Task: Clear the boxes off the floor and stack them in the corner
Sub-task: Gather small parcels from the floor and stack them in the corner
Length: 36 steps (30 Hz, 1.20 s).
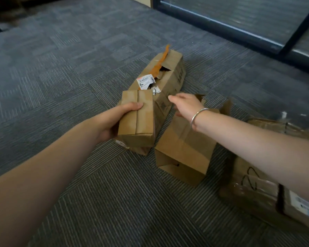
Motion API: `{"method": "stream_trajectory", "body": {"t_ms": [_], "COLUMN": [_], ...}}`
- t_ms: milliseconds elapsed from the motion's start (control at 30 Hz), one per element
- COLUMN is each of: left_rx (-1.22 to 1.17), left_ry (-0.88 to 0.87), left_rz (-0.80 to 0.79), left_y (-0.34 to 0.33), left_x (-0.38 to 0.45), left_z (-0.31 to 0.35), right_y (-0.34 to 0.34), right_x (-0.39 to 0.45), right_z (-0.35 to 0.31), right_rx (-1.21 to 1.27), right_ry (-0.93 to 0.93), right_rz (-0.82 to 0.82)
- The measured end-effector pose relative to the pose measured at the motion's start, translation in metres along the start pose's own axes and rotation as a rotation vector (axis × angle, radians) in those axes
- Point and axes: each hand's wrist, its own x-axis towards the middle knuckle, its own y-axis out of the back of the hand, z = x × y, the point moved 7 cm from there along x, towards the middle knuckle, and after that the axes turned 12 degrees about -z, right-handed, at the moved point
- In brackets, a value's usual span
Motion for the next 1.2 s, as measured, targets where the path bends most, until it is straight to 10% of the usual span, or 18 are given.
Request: {"method": "stream_trajectory", "body": {"t_ms": [333, 567, 1200], "left_rx": [-0.027, 0.059, 0.118], "left_ry": [0.059, 0.044, 0.101], "left_rz": [-0.028, -0.106, -0.194], "left_y": [-0.028, -0.070, -0.112], "left_x": [0.014, 0.025, 0.040], "left_z": [0.018, 0.028, 0.014], "right_y": [0.079, 0.112, 0.040], "right_x": [0.006, -0.022, -0.055], "right_z": [0.022, 0.071, 0.117], "right_rx": [-0.520, -0.254, 0.352], "right_ry": [-0.044, -0.133, -0.369], "right_rz": [0.215, 0.434, 0.155]}}
